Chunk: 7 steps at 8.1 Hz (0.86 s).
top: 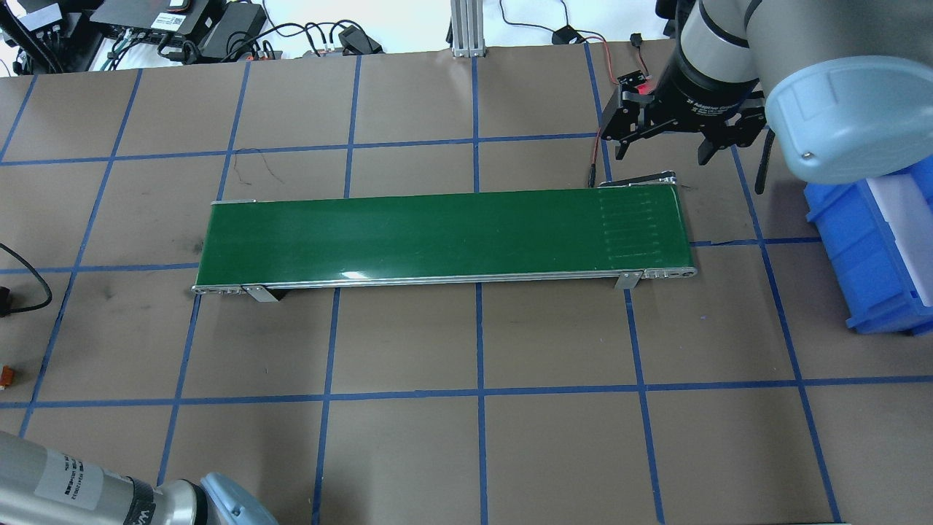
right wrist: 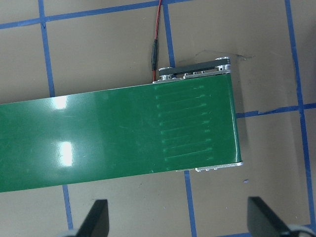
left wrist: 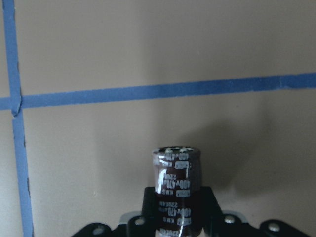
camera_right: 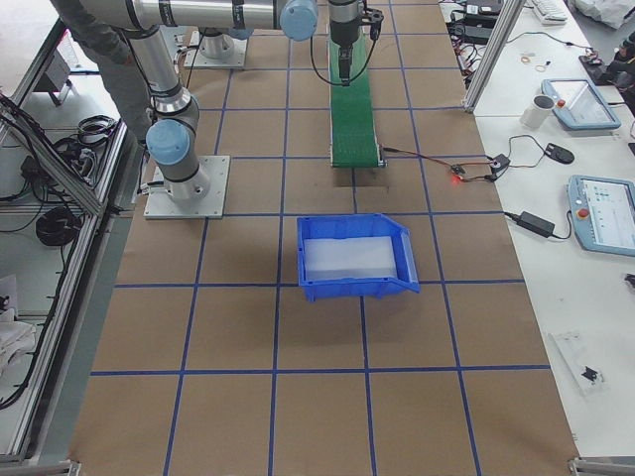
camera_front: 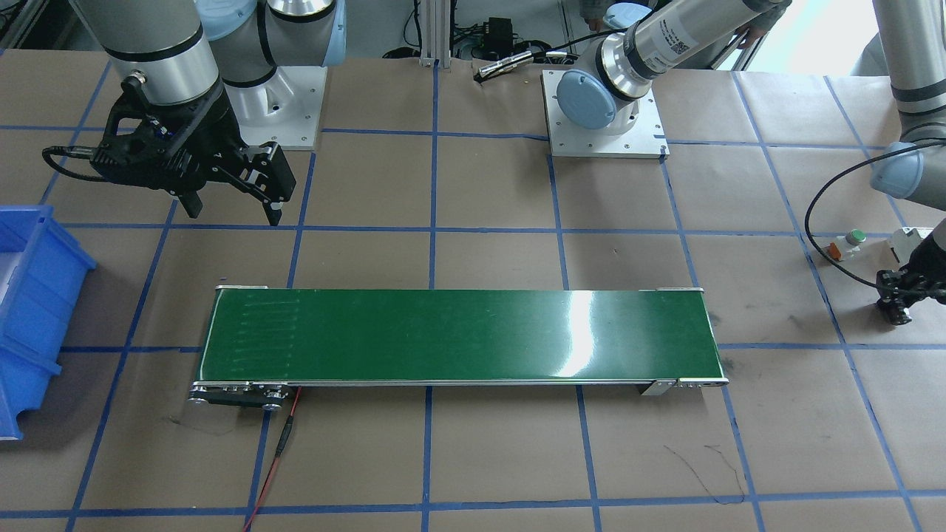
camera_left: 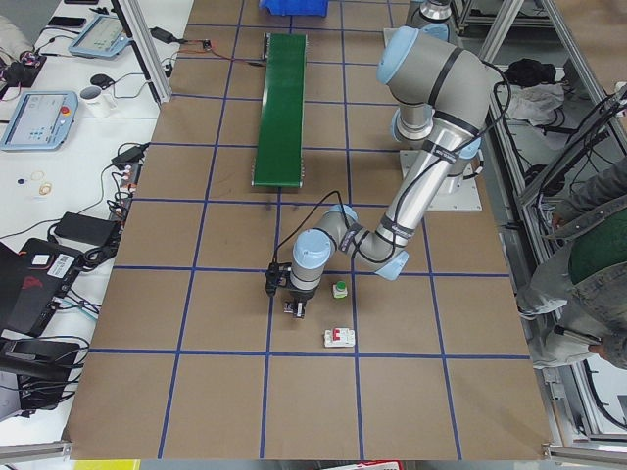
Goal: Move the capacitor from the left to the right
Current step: 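Lift the capacitor with the left gripper and carry it onto the conveyor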
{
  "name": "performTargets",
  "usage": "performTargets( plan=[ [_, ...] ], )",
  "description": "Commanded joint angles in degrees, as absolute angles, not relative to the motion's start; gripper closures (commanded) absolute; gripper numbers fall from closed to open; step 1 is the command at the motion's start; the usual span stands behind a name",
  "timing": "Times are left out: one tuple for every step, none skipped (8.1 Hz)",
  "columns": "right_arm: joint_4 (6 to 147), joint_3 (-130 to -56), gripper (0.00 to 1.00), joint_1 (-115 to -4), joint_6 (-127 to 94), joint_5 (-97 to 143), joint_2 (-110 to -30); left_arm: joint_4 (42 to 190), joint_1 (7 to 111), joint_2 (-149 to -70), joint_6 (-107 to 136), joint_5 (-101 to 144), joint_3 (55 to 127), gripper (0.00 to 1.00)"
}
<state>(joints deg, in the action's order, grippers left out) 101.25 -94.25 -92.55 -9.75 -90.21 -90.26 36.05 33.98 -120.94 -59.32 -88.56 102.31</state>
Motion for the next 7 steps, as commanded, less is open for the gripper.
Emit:
performTargets(
  plan=[
    [101.34, -94.22, 0.00, -92.55, -9.67, -90.18, -90.26, 36.30, 34.97, -118.05, -59.15, -89.20, 102.22, 0.70],
    [101.25, -94.22, 0.00, -92.55, -9.67, -90.26, -90.26, 37.95, 36.29, -114.03, -58.98, -91.12, 102.22, 0.69],
    [101.25, -94.22, 0.00, -92.55, -9.67, -90.26, -90.26, 45.89, 38.04, -109.03, -56.19, -93.84, 101.96, 0.69],
    [101.25, -94.13, 0.00, -92.55, -9.67, -90.18, -90.26, 53.88, 41.54, -103.85, -49.38, -94.56, 101.69, 0.68],
    [101.25, -94.04, 0.00, -92.55, -9.67, -90.26, -90.26, 57.53, 44.79, -100.06, -44.26, -94.57, 101.95, 0.68],
    [101.25, -93.96, 0.00, -92.55, -9.58, -90.44, -90.26, 62.09, 48.91, -97.41, -39.08, -94.74, 101.87, 0.68],
    [101.08, -93.87, 0.00, -92.46, -9.49, -90.79, -90.35, 63.53, 54.61, -96.51, -31.45, -94.75, 101.78, 0.68]
  ],
)
